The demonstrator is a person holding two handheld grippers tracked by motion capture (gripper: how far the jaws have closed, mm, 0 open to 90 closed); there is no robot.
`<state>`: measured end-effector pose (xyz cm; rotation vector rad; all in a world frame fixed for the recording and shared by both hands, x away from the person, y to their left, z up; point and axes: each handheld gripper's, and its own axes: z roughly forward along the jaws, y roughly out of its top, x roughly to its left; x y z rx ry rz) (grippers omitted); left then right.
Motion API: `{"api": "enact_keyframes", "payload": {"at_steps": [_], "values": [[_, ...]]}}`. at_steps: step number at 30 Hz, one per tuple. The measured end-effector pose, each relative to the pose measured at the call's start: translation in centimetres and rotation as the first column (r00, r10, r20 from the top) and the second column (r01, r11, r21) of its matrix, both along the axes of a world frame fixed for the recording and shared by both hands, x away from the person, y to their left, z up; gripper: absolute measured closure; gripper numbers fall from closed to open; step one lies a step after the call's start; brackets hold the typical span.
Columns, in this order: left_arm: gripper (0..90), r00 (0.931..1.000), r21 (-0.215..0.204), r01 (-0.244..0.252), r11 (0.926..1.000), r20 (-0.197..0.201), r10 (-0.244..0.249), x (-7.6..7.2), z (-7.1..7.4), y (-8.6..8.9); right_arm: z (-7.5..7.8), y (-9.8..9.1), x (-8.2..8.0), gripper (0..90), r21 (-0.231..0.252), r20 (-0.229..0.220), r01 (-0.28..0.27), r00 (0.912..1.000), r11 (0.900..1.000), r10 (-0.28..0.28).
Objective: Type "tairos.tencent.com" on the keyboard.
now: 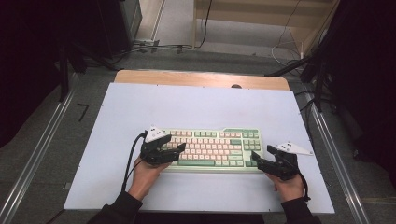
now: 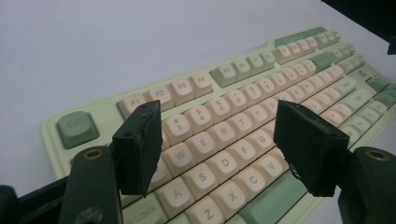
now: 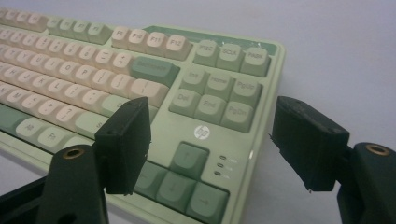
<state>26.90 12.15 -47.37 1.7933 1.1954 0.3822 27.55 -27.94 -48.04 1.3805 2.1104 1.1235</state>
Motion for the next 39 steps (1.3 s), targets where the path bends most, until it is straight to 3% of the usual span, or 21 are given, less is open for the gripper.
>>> {"api": "enact_keyframes", "payload": {"at_steps": [5, 7, 8, 9, 10, 11, 12, 13, 16, 26, 35, 39], "values": [[36.8, 0.9994, -0.011, -0.033, 0.9994, -0.005, 0.033, -0.5, -0.2, 1.0, 0.0, 0.8, 0.4, 26.6, -0.006, 0.000, -0.026, 0.9997, 0.9996, 0.026], [48.9, 0.9991, -0.018, -0.042, 0.9990, 0.005, 0.042, -0.7, -0.2, 1.3, 0.0, 1.0, 0.5, 26.6, -0.005, -0.001, -0.031, 0.9995, 0.9995, 0.031], [48.9, 0.9988, -0.019, -0.046, 0.9987, 0.015, 0.046, -0.8, -0.1, 1.4, 0.0, 1.0, 0.5, 26.6, -0.005, -0.001, -0.031, 0.9995, 0.9995, 0.031], [56.4, 0.9987, -0.016, -0.047, 0.9988, 0.017, 0.047, -0.8, -0.1, 1.4, 0.0, 1.0, 0.5, 26.6, -0.005, -0.001, -0.032, 0.9995, 0.9995, 0.032], [56.4, 0.9987, -0.013, -0.047, 0.9988, 0.018, 0.047, -0.8, -0.1, 1.5, 0.0, 1.0, 0.5, 26.6, -0.005, -0.001, -0.032, 0.9995, 0.9995, 0.032], [61.9, 0.9988, -0.008, -0.044, 0.9990, 0.018, 0.045, -0.8, -0.2, 1.4, 0.0, 1.0, 0.5, 26.6, -0.005, -0.001, -0.031, 0.9995, 0.9995, 0.031], [66.6, 0.9989, -0.001, -0.043, 0.9991, 0.016, 0.043, -0.8, -0.2, 1.4, 0.0, 1.0, 0.5, 26.6, -0.005, -0.002, -0.031, 0.9995, 0.9995, 0.031], [77.4, 0.9994, 0.015, -0.034, 0.9993, 0.003, 0.034, -0.7, -0.4, 1.2, 0.0, 0.9, 0.5, 26.6, -0.003, -0.001, -0.031, 0.9995, 0.9995, 0.031], [89.5, 0.9996, 0.032, -0.025, 0.9992, -0.010, 0.025, -0.7, -0.6, 1.1, 0.0, 0.9, 0.4, 26.6, -0.005, -0.003, -0.027, 0.9996, 0.9996, 0.027], [90.0, 0.9975, 0.052, -0.016, 0.9985, -0.067, 0.020, -0.3, -1.4, 1.2, 0.0, 0.8, 0.3, 26.6, -0.006, -0.003, -0.030, 0.9996, 0.9995, 0.030], [90.0, 0.9963, 0.079, -0.017, 0.9968, -0.082, 0.023, -0.2, -1.9, 0.7, -0.1, 0.9, 0.4, 26.6, -0.008, -0.005, -0.032, 0.9995, 0.9995, 0.032], [90.0, 0.9964, 0.043, -0.022, 0.9988, -0.080, 0.026, -0.4, -1.7, 1.0, -0.1, 0.9, 0.3, 26.6, -0.008, -0.003, -0.034, 0.9994, 0.9994, 0.034]]}}
